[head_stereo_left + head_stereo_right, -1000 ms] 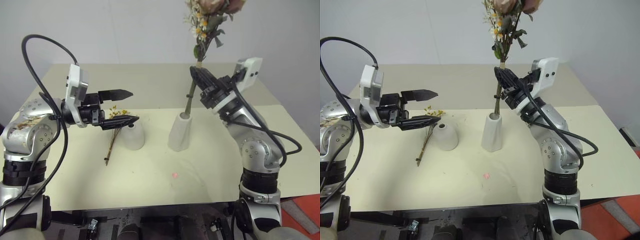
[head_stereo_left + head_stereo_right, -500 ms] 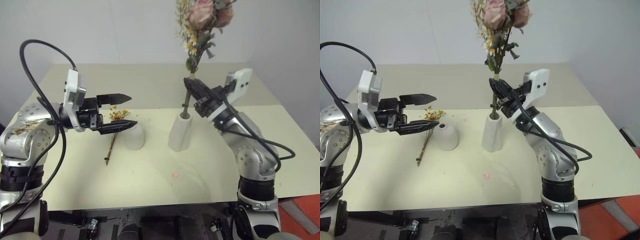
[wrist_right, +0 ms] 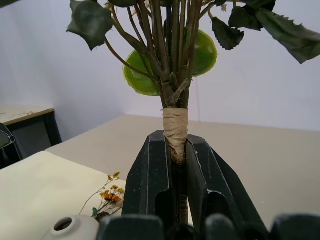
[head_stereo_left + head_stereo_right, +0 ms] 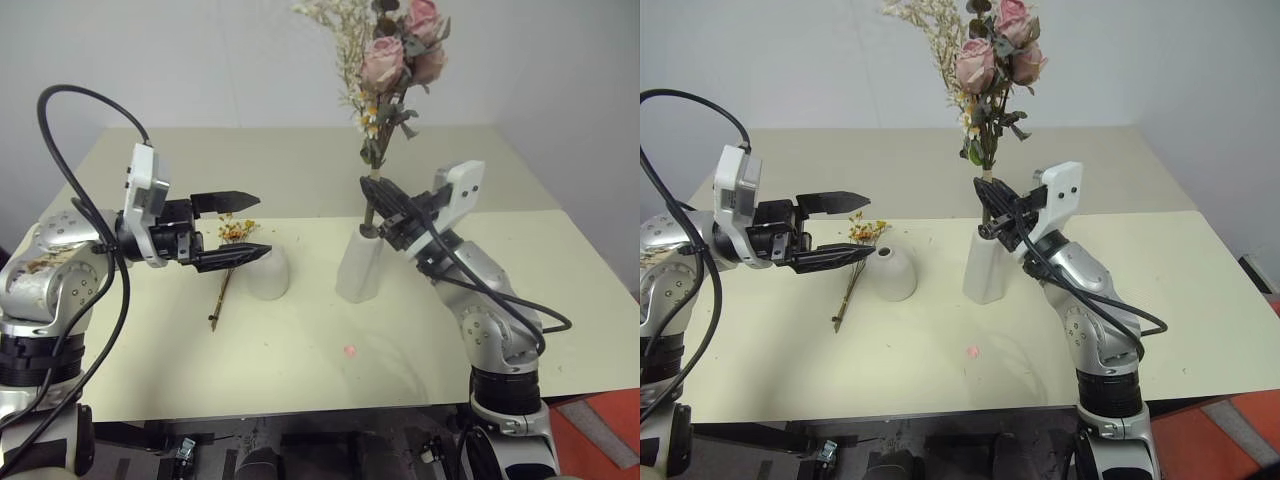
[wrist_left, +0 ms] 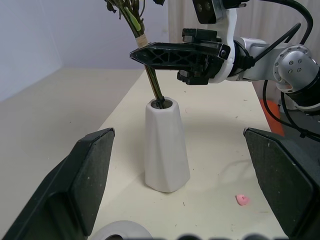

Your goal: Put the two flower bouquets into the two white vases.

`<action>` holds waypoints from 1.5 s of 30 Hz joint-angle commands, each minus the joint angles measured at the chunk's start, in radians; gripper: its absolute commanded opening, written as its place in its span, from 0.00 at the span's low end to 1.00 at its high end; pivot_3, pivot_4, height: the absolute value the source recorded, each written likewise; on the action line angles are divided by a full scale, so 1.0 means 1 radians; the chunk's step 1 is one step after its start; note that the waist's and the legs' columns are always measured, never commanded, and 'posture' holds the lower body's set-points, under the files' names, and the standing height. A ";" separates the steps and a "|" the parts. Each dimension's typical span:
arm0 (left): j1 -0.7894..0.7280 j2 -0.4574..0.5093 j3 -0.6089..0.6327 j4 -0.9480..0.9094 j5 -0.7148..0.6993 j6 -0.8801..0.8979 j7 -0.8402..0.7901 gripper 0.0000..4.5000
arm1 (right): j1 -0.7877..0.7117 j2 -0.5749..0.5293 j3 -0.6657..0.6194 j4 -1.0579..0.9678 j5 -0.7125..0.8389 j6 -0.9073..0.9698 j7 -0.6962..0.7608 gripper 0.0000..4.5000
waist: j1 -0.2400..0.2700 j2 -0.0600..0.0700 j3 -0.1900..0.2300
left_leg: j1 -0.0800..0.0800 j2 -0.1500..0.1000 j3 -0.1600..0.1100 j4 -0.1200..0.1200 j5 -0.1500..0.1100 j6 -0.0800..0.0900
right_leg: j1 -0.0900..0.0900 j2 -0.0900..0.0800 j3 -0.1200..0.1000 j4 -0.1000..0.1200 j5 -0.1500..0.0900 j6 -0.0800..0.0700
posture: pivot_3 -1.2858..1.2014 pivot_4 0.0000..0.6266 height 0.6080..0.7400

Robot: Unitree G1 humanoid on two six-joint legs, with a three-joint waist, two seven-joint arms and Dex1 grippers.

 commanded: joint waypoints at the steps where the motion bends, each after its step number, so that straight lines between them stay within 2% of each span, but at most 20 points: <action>1: -0.011 0.002 0.018 -0.030 -0.006 -0.016 0.014 1.00 | 0.005 0.003 -0.008 -0.047 0.000 -0.033 0.001 0.04 | 0.000 0.000 0.000 | 0.000 0.000 0.000 0.000 0.000 0.000 | 0.000 0.000 0.000 0.000 0.000 0.000 | 0.52 0.24 1.00; 10: 0.017 0.012 0.032 -0.011 0.010 -0.027 0.038 1.00 | 0.050 -0.004 -0.014 -0.079 -0.009 -0.034 -0.001 0.04 | 0.000 0.000 0.000 | 0.000 0.000 0.000 0.000 0.000 0.000 | 0.000 0.000 0.000 0.000 0.000 0.000 | 0.52 0.24 1.00; 13: 0.025 0.021 0.025 -0.007 0.037 -0.035 0.056 1.00 | 0.070 -0.005 -0.008 -0.081 -0.017 -0.041 0.007 0.26 | 0.001 0.000 0.000 | 0.000 0.000 0.000 0.000 0.000 0.000 | 0.000 0.000 0.000 0.000 0.000 0.000 | 0.52 0.24 1.00; 22: 0.056 -0.026 0.002 -0.032 0.117 0.025 0.269 1.00 | 0.158 -0.051 -0.046 -0.178 0.010 -0.020 0.013 0.98 | 0.002 0.000 0.000 | 0.000 0.000 0.000 0.000 0.000 0.000 | 0.000 0.000 0.000 0.000 0.000 0.000 | 0.52 0.24 1.00; 25: 0.056 -0.032 -0.009 -0.041 0.147 0.066 0.341 1.00 | 0.175 -0.127 -0.082 -0.237 0.065 0.030 0.046 0.99 | 0.003 0.000 0.000 | 0.000 0.000 0.000 0.000 0.000 0.000 | 0.000 0.000 0.000 0.000 0.000 0.000 | 0.52 0.24 1.00; 29: 0.033 -0.024 -0.046 -0.055 0.192 0.181 0.445 1.00 | 0.185 -0.298 -0.160 -0.303 0.220 0.127 0.167 0.99 | 0.005 0.000 0.000 | 0.000 0.000 0.000 0.000 0.000 0.000 | 0.001 0.000 0.000 0.000 0.000 0.000 | 0.52 0.24 1.00; 33: -0.077 -0.010 -0.137 -0.014 0.259 0.402 0.563 1.00 | 0.124 -0.533 -0.235 -0.285 0.403 0.294 0.278 0.99 | 0.009 -0.001 0.000 | 0.000 -0.001 -0.001 0.002 0.000 0.000 | 0.001 0.000 0.000 0.000 0.000 0.000 | 0.52 0.24 1.00; 38: -0.200 -0.002 -0.236 0.047 0.296 0.614 0.599 1.00 | 0.094 -0.726 -0.228 -0.251 0.452 0.349 0.421 0.99 | 0.004 -0.001 0.000 | 0.004 0.000 -0.001 -0.001 0.000 0.000 | 0.005 0.000 0.000 -0.007 -0.001 0.001 | 0.52 0.24 1.00; 42: -0.253 -0.002 -0.318 0.081 0.359 0.692 0.643 1.00 | 0.079 -0.778 -0.221 -0.229 0.450 0.351 0.453 0.99 | 0.005 -0.001 0.000 | 0.004 0.000 -0.001 0.000 0.000 0.000 | 0.006 0.000 0.000 -0.009 -0.001 0.001 | 0.52 0.24 1.00; 45: -0.274 -0.022 -0.317 0.117 0.374 0.713 0.656 1.00 | 0.070 -0.805 -0.218 -0.218 0.440 0.344 0.489 0.99 | 0.006 -0.002 0.000 | 0.006 0.000 -0.001 -0.001 0.000 0.000 | 0.009 0.000 0.000 -0.009 -0.001 0.001 | 0.52 0.24 1.00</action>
